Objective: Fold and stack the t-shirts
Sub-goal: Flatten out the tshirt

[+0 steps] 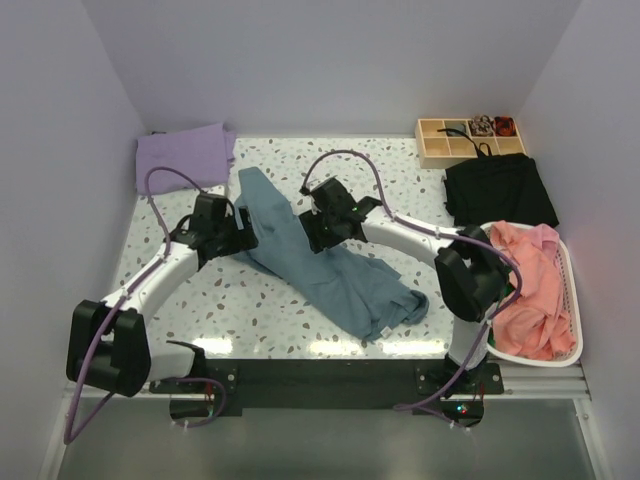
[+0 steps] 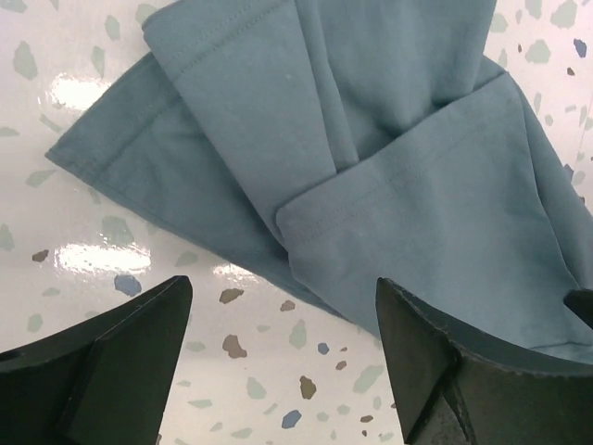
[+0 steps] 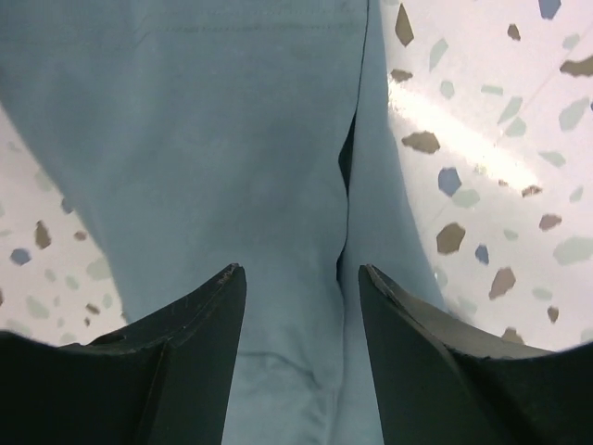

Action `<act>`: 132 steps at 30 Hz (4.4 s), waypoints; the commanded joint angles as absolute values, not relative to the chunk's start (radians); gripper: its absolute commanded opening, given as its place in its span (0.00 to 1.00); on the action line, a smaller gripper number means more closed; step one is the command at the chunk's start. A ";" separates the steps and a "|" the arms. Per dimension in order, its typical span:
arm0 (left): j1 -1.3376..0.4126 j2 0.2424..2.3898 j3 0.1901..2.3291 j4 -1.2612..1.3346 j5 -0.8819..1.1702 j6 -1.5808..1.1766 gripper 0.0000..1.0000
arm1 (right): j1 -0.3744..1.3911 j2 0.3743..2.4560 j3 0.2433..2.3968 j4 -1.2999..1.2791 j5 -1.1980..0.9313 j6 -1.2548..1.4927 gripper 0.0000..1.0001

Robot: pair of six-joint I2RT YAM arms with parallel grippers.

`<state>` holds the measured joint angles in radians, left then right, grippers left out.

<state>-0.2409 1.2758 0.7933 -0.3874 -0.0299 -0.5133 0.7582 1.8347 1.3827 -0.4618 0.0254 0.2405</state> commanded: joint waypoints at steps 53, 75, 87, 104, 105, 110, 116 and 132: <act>-0.149 1.367 0.808 -0.250 0.028 -0.503 0.87 | 0.635 2.293 1.899 -0.480 -0.207 0.124 0.09; -0.141 1.396 0.839 -0.226 0.043 -0.512 0.88 | 0.483 1.732 1.534 -0.448 0.150 0.158 0.00; -0.138 1.551 1.034 -0.172 0.046 -0.508 0.93 | 0.341 1.480 1.367 -0.492 0.469 0.207 0.00; -0.138 1.854 1.302 -0.094 0.166 -0.551 0.95 | 0.276 1.338 1.407 -0.497 0.560 0.218 0.00; -0.138 1.879 1.363 -0.095 0.157 -0.551 0.95 | 0.276 1.341 1.407 -0.497 0.551 0.210 0.00; -0.138 2.037 1.554 -0.178 0.115 -0.552 0.92 | 0.275 1.339 1.394 -0.494 0.514 0.216 0.00; -0.141 2.033 1.523 -0.179 0.198 -0.584 0.85 | 0.276 1.342 1.391 -0.497 0.503 0.213 0.00; -0.144 1.914 1.170 0.129 0.196 -0.819 0.77 | 0.275 1.358 1.378 -0.483 0.456 0.222 0.00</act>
<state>-0.1459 1.9240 1.1847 -0.0452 0.2050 -0.7219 0.2802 1.3552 1.3720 -0.5217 0.4728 0.2100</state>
